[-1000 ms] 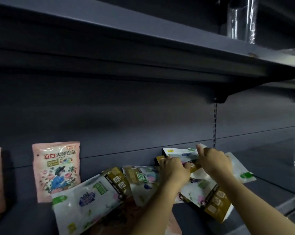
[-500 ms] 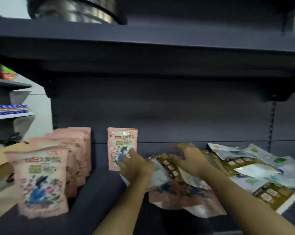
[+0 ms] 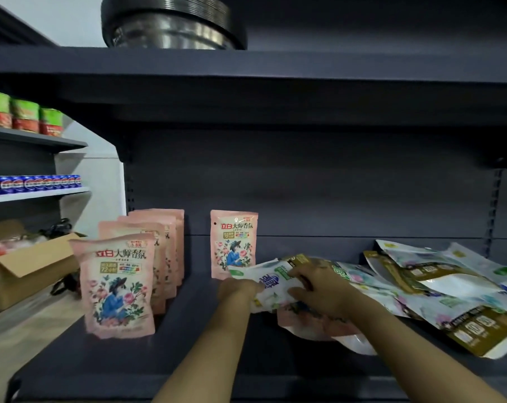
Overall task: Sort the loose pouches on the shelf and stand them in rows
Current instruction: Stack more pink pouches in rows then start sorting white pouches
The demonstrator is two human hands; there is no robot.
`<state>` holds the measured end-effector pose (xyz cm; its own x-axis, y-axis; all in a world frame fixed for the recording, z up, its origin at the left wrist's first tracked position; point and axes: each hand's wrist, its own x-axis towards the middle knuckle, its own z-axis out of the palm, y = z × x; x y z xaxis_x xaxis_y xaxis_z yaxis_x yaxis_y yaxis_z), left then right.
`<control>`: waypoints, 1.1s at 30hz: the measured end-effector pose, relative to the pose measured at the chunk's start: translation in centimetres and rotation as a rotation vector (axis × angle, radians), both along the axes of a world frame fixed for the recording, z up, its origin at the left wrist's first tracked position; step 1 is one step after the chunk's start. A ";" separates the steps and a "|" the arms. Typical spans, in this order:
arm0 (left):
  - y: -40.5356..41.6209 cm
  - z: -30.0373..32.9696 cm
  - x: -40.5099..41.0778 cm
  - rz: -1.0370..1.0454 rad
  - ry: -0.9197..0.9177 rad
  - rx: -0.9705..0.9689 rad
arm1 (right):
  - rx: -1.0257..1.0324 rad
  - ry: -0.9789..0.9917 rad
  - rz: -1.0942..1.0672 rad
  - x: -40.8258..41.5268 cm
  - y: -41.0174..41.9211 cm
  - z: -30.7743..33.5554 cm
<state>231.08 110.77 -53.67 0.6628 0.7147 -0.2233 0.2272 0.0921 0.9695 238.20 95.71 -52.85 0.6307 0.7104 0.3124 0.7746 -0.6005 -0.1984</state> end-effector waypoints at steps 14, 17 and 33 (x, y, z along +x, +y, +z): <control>-0.5 -0.1 -0.6 -0.064 -0.051 0.130 | -0.080 -0.196 -0.043 -2.8 0.5 0.1; -0.5 0.3 -0.7 0.006 0.151 0.352 | -0.111 -0.230 -0.021 -2.9 0.9 -0.5; -1.9 -0.1 0.0 -0.208 0.220 0.795 | -0.308 -0.265 -0.344 -0.5 -2.1 0.4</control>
